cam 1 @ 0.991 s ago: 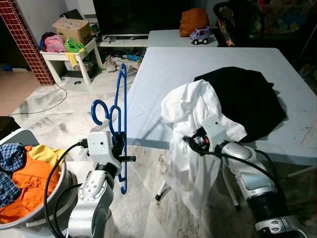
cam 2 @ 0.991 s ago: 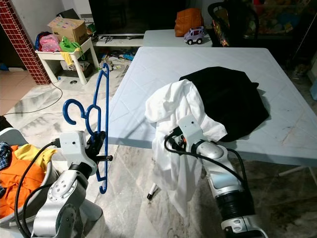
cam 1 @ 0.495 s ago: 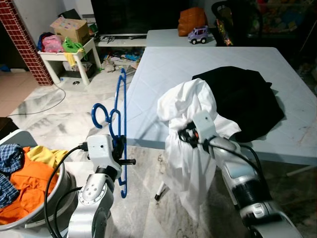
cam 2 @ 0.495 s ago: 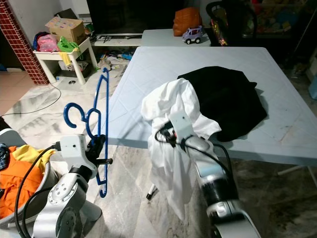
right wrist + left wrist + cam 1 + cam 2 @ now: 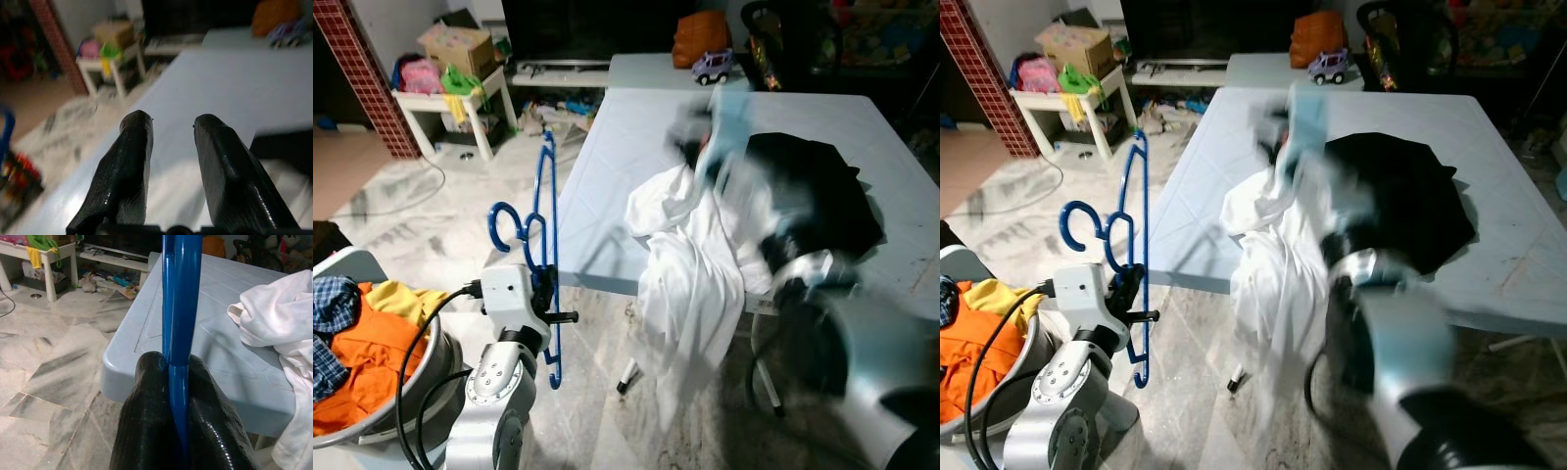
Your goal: Hang hanger
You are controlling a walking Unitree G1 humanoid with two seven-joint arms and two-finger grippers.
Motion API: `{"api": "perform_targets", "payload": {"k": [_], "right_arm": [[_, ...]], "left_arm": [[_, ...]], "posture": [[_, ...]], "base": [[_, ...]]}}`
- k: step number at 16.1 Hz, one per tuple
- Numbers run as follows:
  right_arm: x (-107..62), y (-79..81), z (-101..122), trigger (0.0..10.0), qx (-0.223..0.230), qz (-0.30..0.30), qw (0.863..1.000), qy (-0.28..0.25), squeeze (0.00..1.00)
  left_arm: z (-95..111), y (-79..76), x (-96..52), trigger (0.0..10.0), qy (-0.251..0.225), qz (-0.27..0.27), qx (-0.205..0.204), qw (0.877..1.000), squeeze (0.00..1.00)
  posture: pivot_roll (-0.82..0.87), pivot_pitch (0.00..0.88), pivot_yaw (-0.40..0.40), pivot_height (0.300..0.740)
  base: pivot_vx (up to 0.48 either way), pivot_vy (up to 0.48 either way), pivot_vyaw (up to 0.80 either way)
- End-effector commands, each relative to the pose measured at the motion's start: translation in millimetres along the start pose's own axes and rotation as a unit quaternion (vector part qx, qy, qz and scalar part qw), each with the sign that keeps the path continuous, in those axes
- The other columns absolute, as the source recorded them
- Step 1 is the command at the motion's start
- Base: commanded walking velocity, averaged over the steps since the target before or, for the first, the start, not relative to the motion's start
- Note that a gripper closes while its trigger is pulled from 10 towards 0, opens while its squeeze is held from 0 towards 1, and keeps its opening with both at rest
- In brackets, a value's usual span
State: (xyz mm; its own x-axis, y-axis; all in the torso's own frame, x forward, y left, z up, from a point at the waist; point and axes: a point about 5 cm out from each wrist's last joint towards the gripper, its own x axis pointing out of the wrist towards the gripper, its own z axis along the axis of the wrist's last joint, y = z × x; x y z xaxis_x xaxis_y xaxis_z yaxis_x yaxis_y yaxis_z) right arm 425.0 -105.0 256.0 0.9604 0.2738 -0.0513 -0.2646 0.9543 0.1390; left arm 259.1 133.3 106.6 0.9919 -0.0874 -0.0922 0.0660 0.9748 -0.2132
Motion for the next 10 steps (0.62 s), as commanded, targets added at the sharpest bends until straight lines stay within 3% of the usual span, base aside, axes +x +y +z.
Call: {"api": "perform_targets", "payload": {"k": [1, 2, 3, 4, 5, 6, 8, 10], "right_arm": [[1.4, -2.5, 15.4, 0.0, 0.012, -0.020, 1.000, -0.014, 0.00], [0.8, -1.6, 50.4, 0.0, 0.008, -0.032, 0.998, -0.058, 0.00], [0.8, 4.2, 60.7, 0.0, -0.001, -0.012, 0.997, -0.070, 0.00], [0.9, 12.1, 69.4, 1.1, -0.028, 0.017, 0.996, -0.080, 0.00], [1.5, 11.8, 63.1, 10.0, -0.063, 0.021, 0.995, -0.071, 0.00], [2.1, 8.6, 45.7, 10.0, -0.086, 0.031, 0.994, -0.052, 1.00], [0.2, -0.3, 7.9, 10.0, -0.131, 0.060, 0.990, -0.008, 1.00], [-3.8, -9.9, -12.9, 10.0, -0.131, 0.072, 0.989, 0.014, 1.00]], "left_arm": [[5.6, -0.8, -2.1, 10.0, -0.013, 0.006, 0.004, 1.000, 0.00], [5.1, -1.3, -3.1, 10.0, -0.014, 0.009, 0.003, 1.000, 0.00], [5.4, -0.1, -3.7, 10.0, -0.015, 0.013, 0.002, 1.000, 0.00], [5.3, 1.9, -4.5, 10.0, -0.016, 0.019, 0.001, 1.000, 0.00], [4.8, 3.2, -5.4, 10.0, -0.016, 0.024, 0.000, 1.000, 0.00], [4.1, 3.0, -6.3, 10.0, -0.015, 0.025, 0.000, 1.000, 0.00], [3.9, 2.9, -7.1, 10.0, -0.013, 0.021, 0.002, 1.000, 0.00], [3.3, 4.1, -7.0, 10.0, -0.010, 0.018, 0.005, 1.000, 0.00]], "posture": [[0.02, 0.000, -0.018, 0.740], [0.02, 0.000, -0.027, 0.740], [0.03, 0.000, -0.034, 0.740], [0.03, 0.000, -0.038, 0.740], [0.03, 0.000, -0.039, 0.740], [0.04, 0.000, -0.037, 0.740], [0.03, 0.000, -0.020, 0.740], [0.01, 0.000, -0.008, 0.740]], "base": [[0.000, 0.000, 0.00], [0.000, 0.000, 0.00], [0.000, 0.000, 0.00], [0.000, 0.000, 0.00], [0.000, 0.000, 0.00], [0.000, 0.000, 0.00], [0.000, 0.000, 0.00], [0.000, 0.000, 0.00]]}}
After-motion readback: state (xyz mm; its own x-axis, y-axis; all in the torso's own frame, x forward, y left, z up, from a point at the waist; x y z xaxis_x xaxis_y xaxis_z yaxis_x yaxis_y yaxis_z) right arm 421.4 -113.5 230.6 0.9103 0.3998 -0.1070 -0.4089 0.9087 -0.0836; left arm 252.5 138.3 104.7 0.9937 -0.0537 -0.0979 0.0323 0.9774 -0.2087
